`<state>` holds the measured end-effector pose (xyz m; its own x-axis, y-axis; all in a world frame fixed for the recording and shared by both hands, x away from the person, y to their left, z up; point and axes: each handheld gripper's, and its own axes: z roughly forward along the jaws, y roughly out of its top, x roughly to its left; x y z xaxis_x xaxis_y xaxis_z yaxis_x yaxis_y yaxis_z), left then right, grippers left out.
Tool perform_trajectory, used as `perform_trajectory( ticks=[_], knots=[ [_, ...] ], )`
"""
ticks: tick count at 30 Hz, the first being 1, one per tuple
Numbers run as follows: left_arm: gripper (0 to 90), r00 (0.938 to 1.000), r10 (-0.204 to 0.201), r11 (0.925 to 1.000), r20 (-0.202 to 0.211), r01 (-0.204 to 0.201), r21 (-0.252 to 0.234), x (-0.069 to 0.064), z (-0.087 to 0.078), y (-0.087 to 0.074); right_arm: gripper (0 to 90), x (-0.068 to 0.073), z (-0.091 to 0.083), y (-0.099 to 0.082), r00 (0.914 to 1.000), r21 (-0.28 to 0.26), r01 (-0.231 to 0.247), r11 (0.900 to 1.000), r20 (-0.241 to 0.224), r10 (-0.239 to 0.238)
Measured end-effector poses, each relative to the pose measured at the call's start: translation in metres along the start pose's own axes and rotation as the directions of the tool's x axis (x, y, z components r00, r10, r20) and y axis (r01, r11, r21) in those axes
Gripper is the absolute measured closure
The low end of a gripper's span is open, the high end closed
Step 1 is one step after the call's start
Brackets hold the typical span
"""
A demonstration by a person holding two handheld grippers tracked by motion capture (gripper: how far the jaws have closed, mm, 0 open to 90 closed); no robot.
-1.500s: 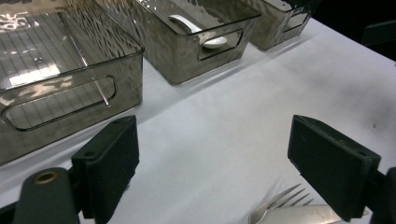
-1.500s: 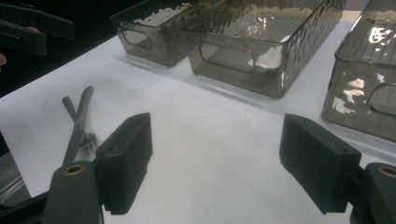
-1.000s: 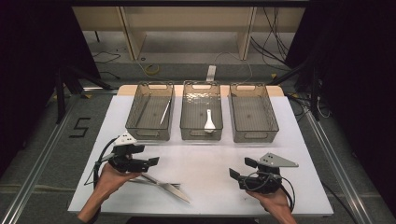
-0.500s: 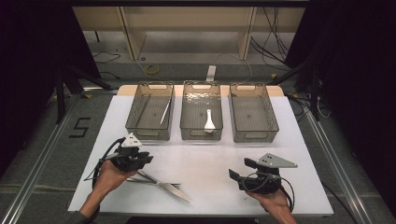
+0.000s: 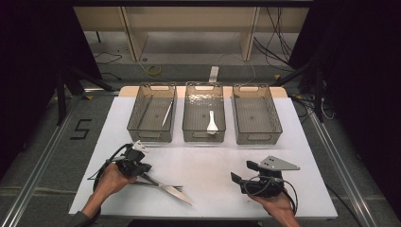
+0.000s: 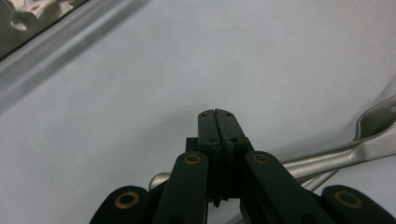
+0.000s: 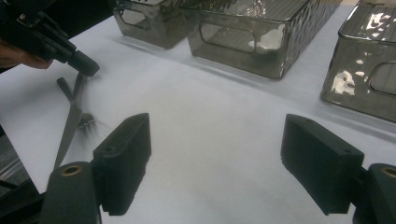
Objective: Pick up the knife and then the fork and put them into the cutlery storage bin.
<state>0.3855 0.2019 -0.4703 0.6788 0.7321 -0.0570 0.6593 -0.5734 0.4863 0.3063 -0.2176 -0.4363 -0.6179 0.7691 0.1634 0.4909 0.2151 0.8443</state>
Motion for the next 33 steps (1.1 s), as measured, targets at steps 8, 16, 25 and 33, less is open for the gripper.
perform_trajectory(
  ticks=[8,16,25,33],
  knots=[
    [89.0,0.9996,-0.029,0.9985,0.005,0.029,0.047,0.003,-0.001,-0.004,25.3,0.002,-0.001,0.0,1.0,0.008,0.004,1.0,0.001,-0.004],
    [89.1,0.9992,-0.039,0.9953,0.0,0.039,0.089,-0.001,-0.006,-0.009,25.4,0.002,-0.002,0.0,1.0,0.009,0.007,0.9999,0.004,-0.007],
    [89.1,0.9989,-0.044,0.9932,-0.016,0.045,0.107,-0.007,-0.009,-0.013,25.5,0.002,-0.003,-0.001,0.9999,0.011,0.01,0.9999,0.004,-0.01],
    [89.2,0.9981,-0.061,0.9891,-0.011,0.062,0.133,-0.009,-0.011,-0.016,25.5,0.002,-0.003,-0.002,1.0,0.01,0.007,0.9999,0.004,-0.007]
  ],
)
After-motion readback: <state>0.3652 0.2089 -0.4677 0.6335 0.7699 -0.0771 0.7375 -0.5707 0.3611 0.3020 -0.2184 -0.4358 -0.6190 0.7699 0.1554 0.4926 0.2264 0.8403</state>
